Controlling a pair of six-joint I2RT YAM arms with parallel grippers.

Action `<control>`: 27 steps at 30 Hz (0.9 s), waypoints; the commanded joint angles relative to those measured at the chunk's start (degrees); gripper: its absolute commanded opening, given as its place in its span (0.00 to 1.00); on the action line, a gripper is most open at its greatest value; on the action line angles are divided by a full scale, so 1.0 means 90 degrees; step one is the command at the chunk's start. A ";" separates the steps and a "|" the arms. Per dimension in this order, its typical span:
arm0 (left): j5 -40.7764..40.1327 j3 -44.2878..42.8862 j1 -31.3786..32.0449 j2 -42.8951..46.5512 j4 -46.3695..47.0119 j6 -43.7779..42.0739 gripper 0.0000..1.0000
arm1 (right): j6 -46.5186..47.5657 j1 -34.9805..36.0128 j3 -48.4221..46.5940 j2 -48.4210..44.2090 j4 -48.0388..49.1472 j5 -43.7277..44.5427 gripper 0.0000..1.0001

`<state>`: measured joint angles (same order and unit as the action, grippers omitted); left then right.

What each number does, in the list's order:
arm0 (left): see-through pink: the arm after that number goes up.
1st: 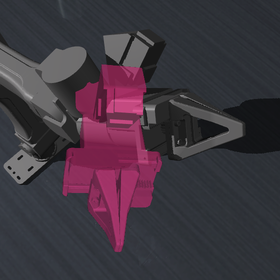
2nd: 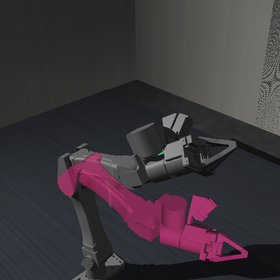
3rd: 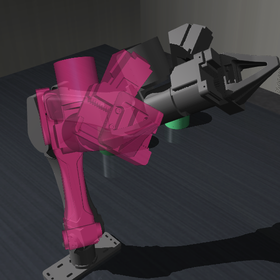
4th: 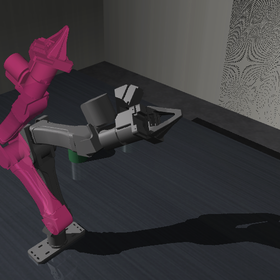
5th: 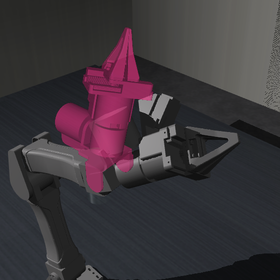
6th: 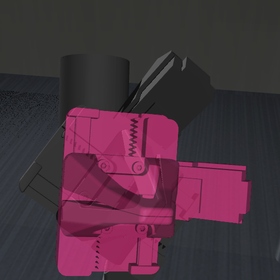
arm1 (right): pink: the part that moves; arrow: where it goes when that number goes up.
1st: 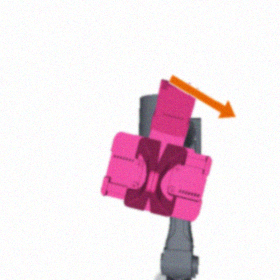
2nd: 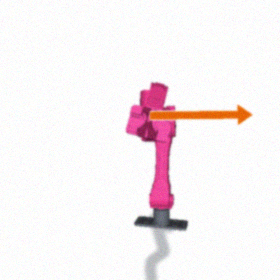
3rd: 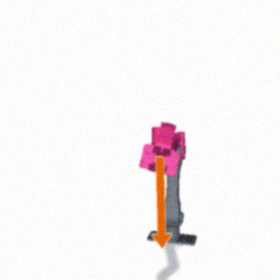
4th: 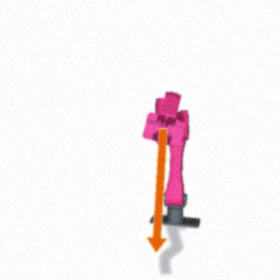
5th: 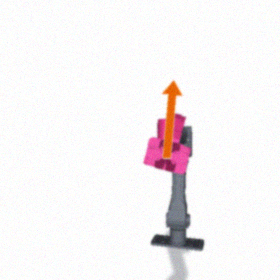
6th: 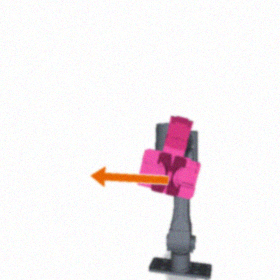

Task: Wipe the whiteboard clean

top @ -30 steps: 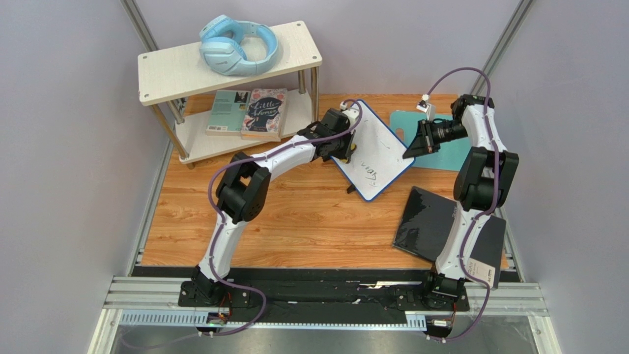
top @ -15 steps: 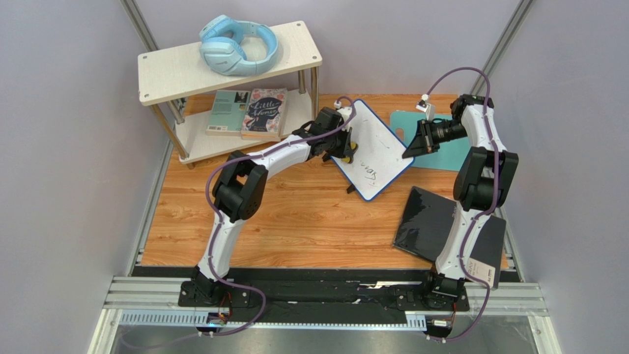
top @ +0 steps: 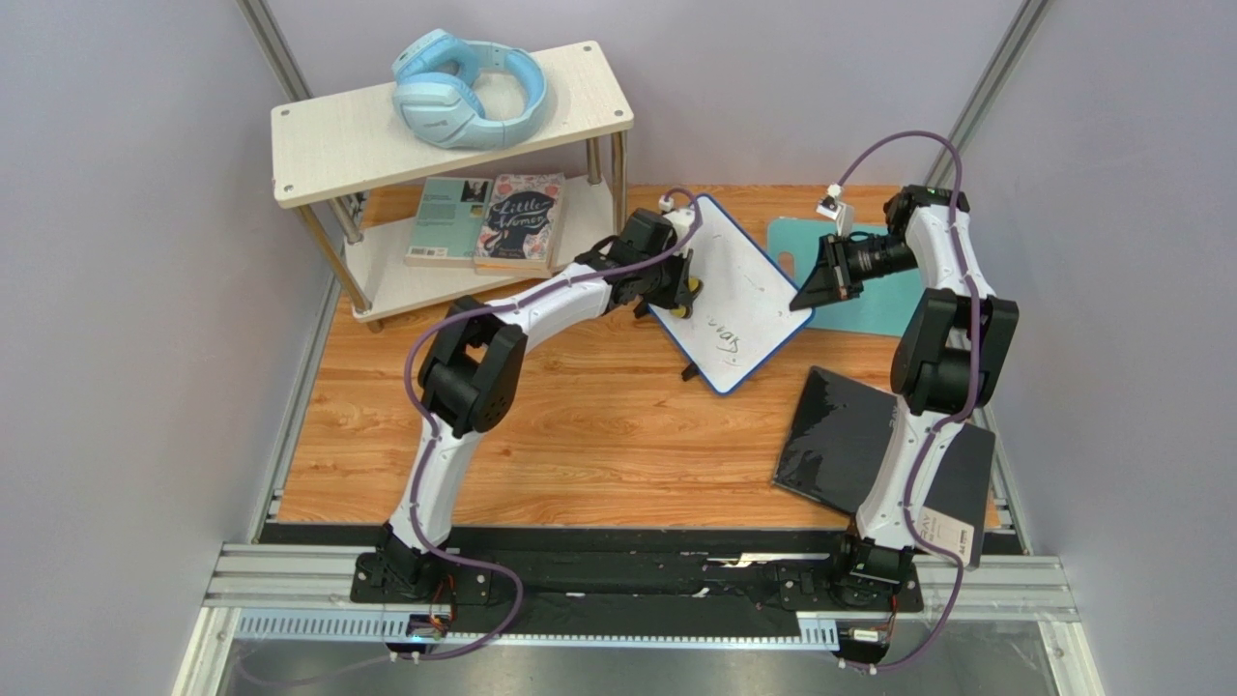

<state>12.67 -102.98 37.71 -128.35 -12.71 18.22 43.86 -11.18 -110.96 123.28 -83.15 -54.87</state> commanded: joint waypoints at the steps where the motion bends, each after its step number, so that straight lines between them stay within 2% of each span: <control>1: -0.0029 -0.0218 0.0867 -0.0201 -0.0072 -0.0734 0.00 | 0.1094 0.0139 -0.0103 -0.0075 -0.1366 0.0570 0.00; 5: -0.0089 -0.0004 0.1375 -0.0182 0.0122 -0.0969 0.00 | 0.1074 0.0139 -0.0142 -0.0066 -0.1366 0.0550 0.00; 22: 0.0428 0.0827 0.2245 -0.0104 0.0377 -0.1370 0.00 | 0.0957 0.0139 -0.0367 0.0042 -0.1366 0.0433 0.00; 24: 0.0293 0.0885 0.2255 -0.0065 0.0387 -0.1341 0.00 | 0.0967 0.0139 -0.0357 0.0032 -0.1366 0.0442 0.00; 27: -0.0360 0.0924 0.2167 -0.0035 0.0416 -0.1127 0.00 | 0.0967 0.0139 -0.0338 0.0032 -0.1366 0.0433 0.00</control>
<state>13.26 -96.16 58.11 -126.98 -9.08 7.11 47.44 -11.22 -112.25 123.35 -84.14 -54.92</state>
